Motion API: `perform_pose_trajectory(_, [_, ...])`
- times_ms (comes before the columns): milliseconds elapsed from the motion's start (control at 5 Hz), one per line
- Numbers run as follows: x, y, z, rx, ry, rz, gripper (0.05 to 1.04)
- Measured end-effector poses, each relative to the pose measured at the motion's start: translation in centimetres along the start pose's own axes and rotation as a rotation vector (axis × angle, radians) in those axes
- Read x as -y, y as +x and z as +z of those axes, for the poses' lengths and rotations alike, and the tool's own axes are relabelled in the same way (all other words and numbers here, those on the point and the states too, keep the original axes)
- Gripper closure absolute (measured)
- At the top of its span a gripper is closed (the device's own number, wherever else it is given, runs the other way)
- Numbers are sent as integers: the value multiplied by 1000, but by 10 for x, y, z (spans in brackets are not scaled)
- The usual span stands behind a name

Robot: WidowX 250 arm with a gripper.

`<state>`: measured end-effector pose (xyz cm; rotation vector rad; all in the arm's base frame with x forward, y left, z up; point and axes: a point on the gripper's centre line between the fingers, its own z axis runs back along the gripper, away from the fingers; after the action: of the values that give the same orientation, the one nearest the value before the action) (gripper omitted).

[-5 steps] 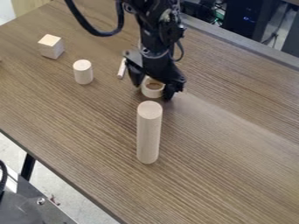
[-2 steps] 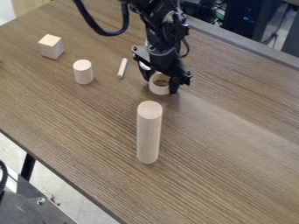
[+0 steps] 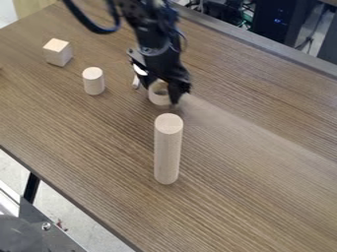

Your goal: Take the ring and put it on the cylinder

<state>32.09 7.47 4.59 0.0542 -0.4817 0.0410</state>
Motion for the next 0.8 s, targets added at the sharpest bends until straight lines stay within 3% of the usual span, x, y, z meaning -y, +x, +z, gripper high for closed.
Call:
perform_pose_trajectory(400, [-14,-8,62,209,-24,-47,311])
perform_pose_trajectory(600, [-11,-31,88,268,-52,-126,311])
perform_pose_trajectory(800, [3,-51,108,288,-96,-246,311])
